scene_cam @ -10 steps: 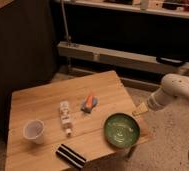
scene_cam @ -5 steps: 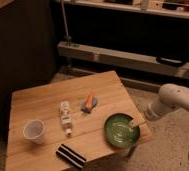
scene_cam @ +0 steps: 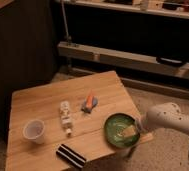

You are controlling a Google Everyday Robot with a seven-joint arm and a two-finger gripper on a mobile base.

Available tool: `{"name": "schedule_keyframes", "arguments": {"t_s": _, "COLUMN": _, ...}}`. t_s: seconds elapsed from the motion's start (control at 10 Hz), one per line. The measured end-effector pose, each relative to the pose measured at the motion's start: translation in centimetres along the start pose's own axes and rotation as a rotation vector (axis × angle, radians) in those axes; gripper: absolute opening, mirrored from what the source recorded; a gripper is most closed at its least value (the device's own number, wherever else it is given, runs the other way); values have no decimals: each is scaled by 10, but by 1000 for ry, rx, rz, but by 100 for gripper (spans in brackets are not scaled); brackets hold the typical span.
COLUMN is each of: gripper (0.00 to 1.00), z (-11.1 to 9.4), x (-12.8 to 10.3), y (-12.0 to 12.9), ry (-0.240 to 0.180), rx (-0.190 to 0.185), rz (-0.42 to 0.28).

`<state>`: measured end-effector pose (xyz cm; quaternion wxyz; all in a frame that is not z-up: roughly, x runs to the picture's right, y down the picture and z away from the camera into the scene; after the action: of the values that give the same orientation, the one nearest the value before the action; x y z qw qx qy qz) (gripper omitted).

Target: Drag the ceramic bowl in a circle

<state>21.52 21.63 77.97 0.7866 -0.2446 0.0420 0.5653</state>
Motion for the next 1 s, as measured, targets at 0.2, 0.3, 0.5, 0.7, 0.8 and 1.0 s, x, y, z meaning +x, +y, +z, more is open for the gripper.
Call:
{"name": "schedule_keyframes", "arguments": {"t_s": 0.2, "gripper": 49, "z": 0, "x": -5, "y": -2, "ry": -23, "rx": 20, "rz": -2}}
{"name": "schedule_keyframes", "arguments": {"t_s": 0.3, "gripper": 37, "z": 1, "x": -5, "y": -5, "ry": -24, "rx": 27, "rz": 5}}
{"name": "schedule_keyframes", "arguments": {"t_s": 0.5, "gripper": 17, "z": 12, "x": -5, "y": -7, "ry": -10, "rx": 21, "rz": 12}}
{"name": "schedule_keyframes", "arguments": {"t_s": 0.7, "gripper": 1, "z": 32, "x": -3, "y": -13, "ry": 17, "rx": 11, "rz": 16}}
{"name": "schedule_keyframes", "arguments": {"t_s": 0.8, "gripper": 0, "z": 36, "x": -1, "y": -16, "ry": 29, "rx": 4, "rz": 20}}
{"name": "schedule_keyframes", "arguments": {"t_s": 1.0, "gripper": 0, "z": 33, "x": 0, "y": -21, "ry": 25, "rx": 0, "rz": 26}}
